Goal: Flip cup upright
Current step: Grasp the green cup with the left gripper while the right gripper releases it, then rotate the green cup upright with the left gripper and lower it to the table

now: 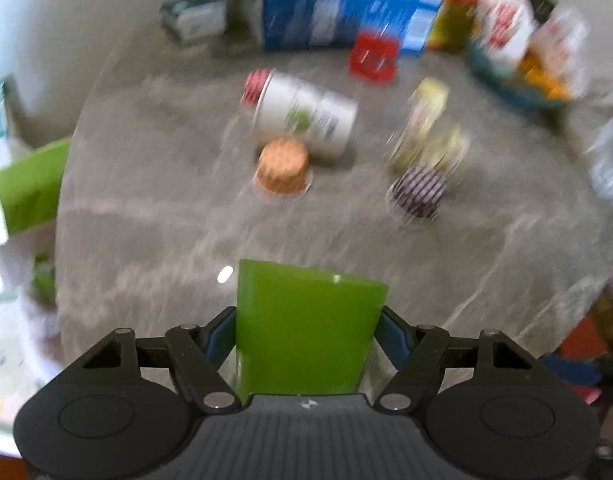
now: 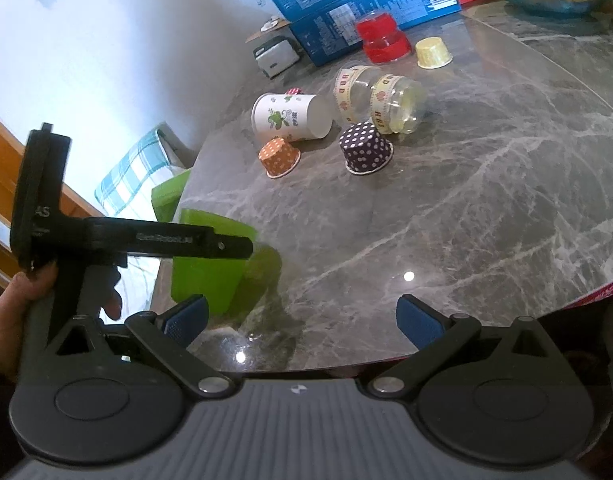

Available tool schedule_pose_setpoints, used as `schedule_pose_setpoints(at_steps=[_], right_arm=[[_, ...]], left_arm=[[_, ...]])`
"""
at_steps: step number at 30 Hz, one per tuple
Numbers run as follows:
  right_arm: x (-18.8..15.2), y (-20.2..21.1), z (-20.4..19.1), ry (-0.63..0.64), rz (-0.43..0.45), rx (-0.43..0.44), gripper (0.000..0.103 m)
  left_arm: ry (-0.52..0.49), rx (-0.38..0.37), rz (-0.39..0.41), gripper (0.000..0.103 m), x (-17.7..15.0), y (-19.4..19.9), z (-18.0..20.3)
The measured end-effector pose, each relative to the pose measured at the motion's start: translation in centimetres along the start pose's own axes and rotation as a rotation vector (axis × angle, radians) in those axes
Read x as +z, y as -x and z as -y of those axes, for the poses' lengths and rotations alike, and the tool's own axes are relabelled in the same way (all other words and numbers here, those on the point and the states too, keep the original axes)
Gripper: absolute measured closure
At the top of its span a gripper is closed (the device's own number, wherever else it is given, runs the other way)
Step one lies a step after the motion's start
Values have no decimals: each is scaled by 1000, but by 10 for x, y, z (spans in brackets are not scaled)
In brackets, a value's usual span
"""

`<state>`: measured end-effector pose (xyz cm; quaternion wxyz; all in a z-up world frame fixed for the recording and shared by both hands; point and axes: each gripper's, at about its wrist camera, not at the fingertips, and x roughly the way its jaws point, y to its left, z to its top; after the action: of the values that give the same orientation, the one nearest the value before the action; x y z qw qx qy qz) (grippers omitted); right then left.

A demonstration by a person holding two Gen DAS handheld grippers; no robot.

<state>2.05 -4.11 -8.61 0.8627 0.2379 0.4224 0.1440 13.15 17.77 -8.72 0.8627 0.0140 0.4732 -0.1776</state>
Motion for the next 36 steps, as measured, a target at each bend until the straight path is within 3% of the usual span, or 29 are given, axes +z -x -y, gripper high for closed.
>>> schedule_pose_setpoints(at_steps=[5,9,11,16,19,23,26,36], right_arm=[[-5,9,7,-36,57,0,2],[-13,15,14,-55,118,-24,2],[-17,15,15,-55,142,-36,2],[-32,15,16,-49,232,-75,2],[-39,19,17,-54,304,-111,2],[-51,26,23,-76,382,-68,1],[-56,25,24,-82,388,-71,1],[-73,27,15,-56,431,-59,1]], left_arm=[[-40,-101,224,28,-4,22,-1],[-26,-163,338,28,-19,15,-5],[-40,-176,409,28,-27,10,-3],[-59,-119,581,28,-36,11,14],[-26,-115,616,28,-39,8,14],[-34,-98,712,28,-55,13,14],[-62,-87,744,28,-69,18,18],[-88,-62,742,28,-99,14,4]])
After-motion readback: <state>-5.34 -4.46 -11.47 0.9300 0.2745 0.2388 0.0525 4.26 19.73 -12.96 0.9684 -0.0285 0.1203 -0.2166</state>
